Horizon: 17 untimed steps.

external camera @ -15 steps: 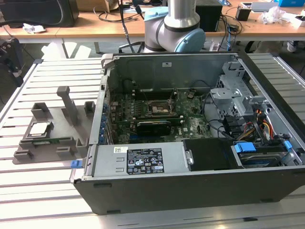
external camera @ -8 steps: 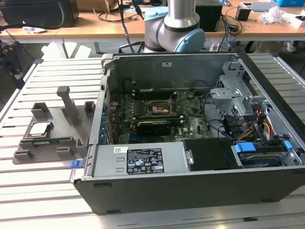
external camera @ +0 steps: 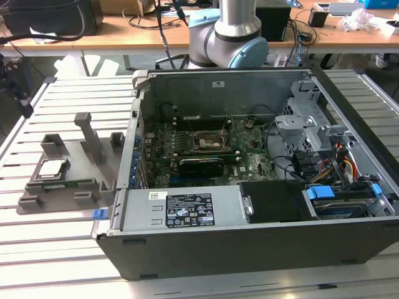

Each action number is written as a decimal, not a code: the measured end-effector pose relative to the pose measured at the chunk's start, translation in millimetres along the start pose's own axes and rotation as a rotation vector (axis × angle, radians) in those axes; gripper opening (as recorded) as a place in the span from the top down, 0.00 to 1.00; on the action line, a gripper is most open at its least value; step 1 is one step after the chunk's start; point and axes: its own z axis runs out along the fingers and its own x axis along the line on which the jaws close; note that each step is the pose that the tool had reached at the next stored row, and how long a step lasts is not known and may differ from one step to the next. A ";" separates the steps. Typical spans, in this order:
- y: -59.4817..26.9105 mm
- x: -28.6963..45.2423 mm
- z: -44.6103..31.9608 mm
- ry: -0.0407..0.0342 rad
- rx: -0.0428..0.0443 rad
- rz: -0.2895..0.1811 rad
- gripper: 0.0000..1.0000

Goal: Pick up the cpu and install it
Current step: 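Pick up the cpu and move it towards the insertion slot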

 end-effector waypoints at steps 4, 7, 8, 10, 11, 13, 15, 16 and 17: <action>0.1 0.0 1.9 0.0000 0.0000 0.000 0.34; 0.2 0.1 4.8 0.0000 0.0000 0.000 0.34; 0.2 0.1 5.3 0.0000 0.0000 0.000 0.34; 0.3 0.2 6.7 0.0000 0.0000 0.000 0.34; 0.3 0.2 7.1 0.0000 0.0000 0.000 0.34; 0.4 0.2 8.1 0.0000 0.0000 0.000 0.34; 0.4 0.2 9.1 0.0000 0.0000 0.000 0.34; 0.4 0.2 9.5 0.0000 0.0000 0.000 0.34; 0.4 0.3 9.9 0.0000 0.0000 0.000 0.34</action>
